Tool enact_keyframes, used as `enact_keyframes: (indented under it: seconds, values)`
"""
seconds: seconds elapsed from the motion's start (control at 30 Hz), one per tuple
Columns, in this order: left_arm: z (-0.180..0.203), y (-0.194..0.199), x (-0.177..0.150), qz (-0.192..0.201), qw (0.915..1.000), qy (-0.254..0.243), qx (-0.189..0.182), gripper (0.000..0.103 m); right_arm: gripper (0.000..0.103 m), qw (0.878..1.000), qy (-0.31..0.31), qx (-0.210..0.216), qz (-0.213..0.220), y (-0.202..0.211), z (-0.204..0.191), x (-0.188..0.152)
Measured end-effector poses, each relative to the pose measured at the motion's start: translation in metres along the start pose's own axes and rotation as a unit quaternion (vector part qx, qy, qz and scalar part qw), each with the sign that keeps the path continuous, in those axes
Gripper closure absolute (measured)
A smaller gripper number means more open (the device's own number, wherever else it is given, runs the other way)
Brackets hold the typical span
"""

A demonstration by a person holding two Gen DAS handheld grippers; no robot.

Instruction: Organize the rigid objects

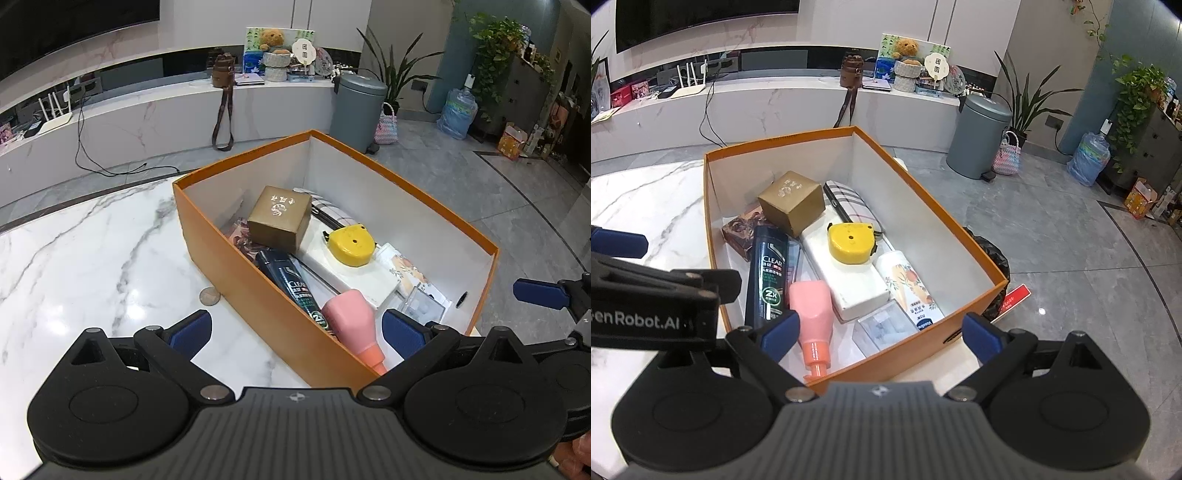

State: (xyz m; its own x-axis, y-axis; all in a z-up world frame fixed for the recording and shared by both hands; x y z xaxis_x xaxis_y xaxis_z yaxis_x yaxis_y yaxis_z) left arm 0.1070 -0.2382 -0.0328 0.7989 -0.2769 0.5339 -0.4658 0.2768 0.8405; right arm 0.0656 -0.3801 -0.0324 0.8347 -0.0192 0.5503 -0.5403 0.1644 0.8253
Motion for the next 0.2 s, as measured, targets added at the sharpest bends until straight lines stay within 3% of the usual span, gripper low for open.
enact_keyframes:
  seconds: [0.2]
  values:
    - [0.0060,0.0020,0.0014,0.011,0.9998,-0.011,-0.011,0.000,0.010,1.000,0.002,-0.002,-0.002,-0.0012,-0.0012,-0.0005]
Point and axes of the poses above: each gripper's, at about its wrist camera, not at the fingertips, and y roughly against the way its jaws point, z to its right, x to its top, the point moved 7 cm from there along -y, roughly the way its jaws point, and after that the axes turned 8 degrees about -z, right-handed, at the moved point
